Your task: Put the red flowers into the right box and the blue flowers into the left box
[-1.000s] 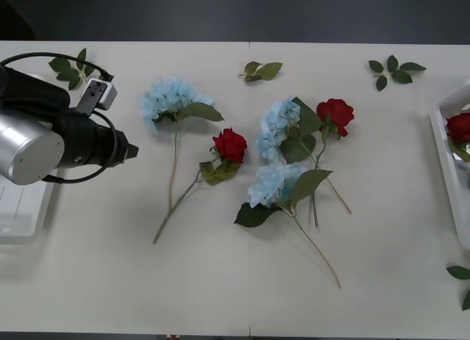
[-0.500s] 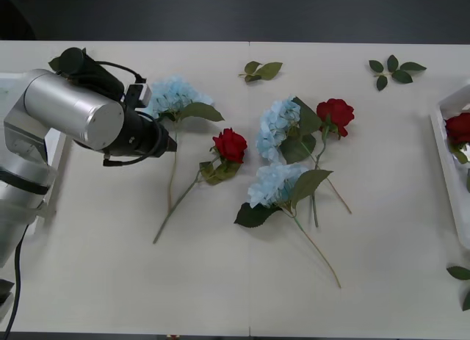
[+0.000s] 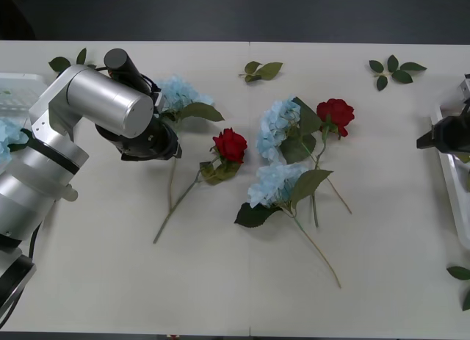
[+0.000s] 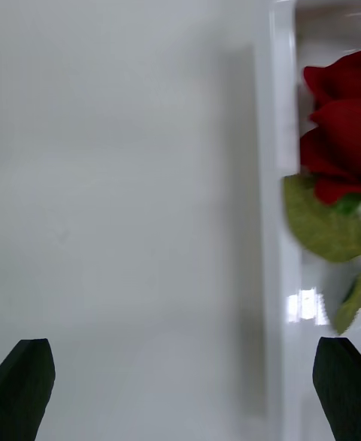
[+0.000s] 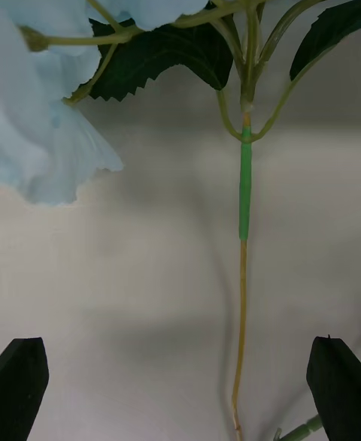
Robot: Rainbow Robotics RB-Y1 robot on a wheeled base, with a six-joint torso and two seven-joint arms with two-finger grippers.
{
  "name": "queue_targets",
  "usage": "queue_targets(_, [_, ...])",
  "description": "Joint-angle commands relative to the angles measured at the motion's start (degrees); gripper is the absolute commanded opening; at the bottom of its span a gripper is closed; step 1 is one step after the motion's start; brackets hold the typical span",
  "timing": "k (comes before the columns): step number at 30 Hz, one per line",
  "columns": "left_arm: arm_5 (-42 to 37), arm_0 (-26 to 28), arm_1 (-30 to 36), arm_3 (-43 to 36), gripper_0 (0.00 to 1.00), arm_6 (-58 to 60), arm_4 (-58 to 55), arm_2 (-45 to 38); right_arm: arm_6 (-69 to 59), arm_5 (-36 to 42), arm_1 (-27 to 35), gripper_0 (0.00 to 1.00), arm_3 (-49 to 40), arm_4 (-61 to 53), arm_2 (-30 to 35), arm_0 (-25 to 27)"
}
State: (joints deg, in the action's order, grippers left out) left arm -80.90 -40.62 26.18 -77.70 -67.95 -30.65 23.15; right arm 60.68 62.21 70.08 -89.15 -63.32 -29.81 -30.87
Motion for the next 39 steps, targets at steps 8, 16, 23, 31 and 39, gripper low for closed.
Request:
queue_targets(8, [5.1,-4.9,-3.8,8.4,1.00,1.9,0.8,0.3,-18.2,9.5,-9.6,1.00,-5.9,9.2,0.4,-5.3])
queue_targets(16, [5.1,-6.0,-5.2,10.6,1.00,2.3,2.3,0.8,-20.3,11.5,-20.0,1.00,-3.3,18.4,0.4,-6.7])
queue_targets(23, [5.1,-6.8,-5.2,11.7,1.00,3.6,3.1,3.4,-20.3,11.5,-26.7,1.00,-0.3,24.1,0.2,-6.7])
queue_targets(31, [5.1,-6.9,-5.4,12.0,1.00,4.2,3.1,3.5,-20.3,11.2,-34.6,1.00,7.9,29.1,0.4,-10.2])
queue_targets(39, [5.1,-6.9,-5.8,12.5,1.00,4.7,3.1,3.5,-19.7,8.1,-38.1,1.00,14.4,30.1,0.4,-12.6])
